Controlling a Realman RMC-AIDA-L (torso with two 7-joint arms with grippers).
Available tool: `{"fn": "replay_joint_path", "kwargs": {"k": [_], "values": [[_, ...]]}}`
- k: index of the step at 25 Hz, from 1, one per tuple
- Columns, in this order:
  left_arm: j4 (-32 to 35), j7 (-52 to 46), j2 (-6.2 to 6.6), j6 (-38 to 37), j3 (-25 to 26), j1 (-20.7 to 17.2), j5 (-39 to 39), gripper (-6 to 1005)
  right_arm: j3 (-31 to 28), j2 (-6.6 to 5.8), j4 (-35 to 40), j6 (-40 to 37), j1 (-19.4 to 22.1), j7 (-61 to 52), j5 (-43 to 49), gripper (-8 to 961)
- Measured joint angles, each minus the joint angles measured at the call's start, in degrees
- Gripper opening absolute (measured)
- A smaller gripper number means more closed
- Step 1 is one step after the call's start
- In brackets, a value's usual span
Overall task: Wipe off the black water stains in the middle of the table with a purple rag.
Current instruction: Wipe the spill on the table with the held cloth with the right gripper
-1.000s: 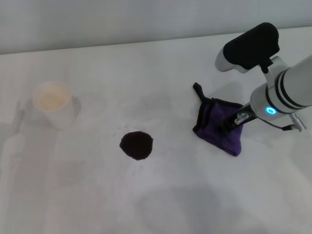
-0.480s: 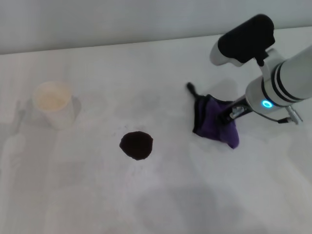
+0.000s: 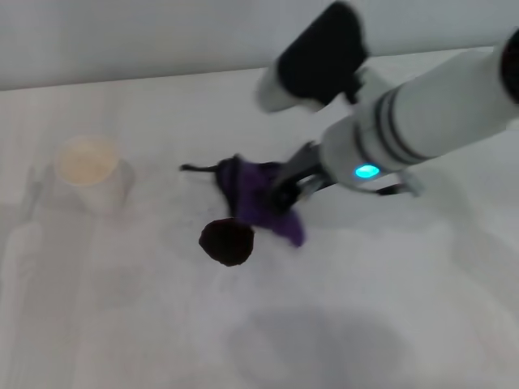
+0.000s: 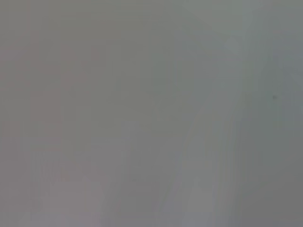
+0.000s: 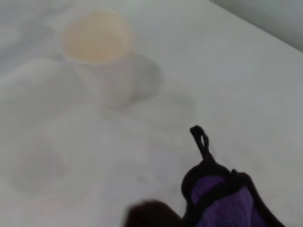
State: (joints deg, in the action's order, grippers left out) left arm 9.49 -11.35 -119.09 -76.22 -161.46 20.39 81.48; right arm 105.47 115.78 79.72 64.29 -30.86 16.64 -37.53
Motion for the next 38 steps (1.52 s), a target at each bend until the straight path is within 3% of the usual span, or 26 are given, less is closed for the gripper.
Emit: {"fn": "replay_joint_path", "kwargs": {"k": [7, 11, 17, 27, 38], "values": [[-0.13, 0.17, 0.00, 0.00, 0.00, -0.16, 0.00, 880, 5.40, 0.16, -4.08, -6.23, -2.34, 6.72, -11.03, 106], [-0.17, 0.16, 0.00, -0.10, 0.00, 0.02, -0.02, 880, 7.63, 0.30, -11.54, -11.34, -3.11, 10.57, -15.30, 105], [-0.18, 0.14, 0.00, -0.06, 0.00, 0.37, -0.05, 879, 11.97, 0.25, -16.90, -25.07, -0.63, 15.53, -16.09, 103], [-0.17, 0.10, 0.09, -0.13, 0.00, 0.61, 0.00, 879, 10.72, -0.09, -21.38, -35.27, 0.64, 17.50, -15.10, 102], [-1.15, -0.03, 0.27, -0.15, 0.00, 1.42, 0.00, 880, 16.96, 0.25, -19.17, -32.21, -0.62, 17.64, -20.33, 102]]}}
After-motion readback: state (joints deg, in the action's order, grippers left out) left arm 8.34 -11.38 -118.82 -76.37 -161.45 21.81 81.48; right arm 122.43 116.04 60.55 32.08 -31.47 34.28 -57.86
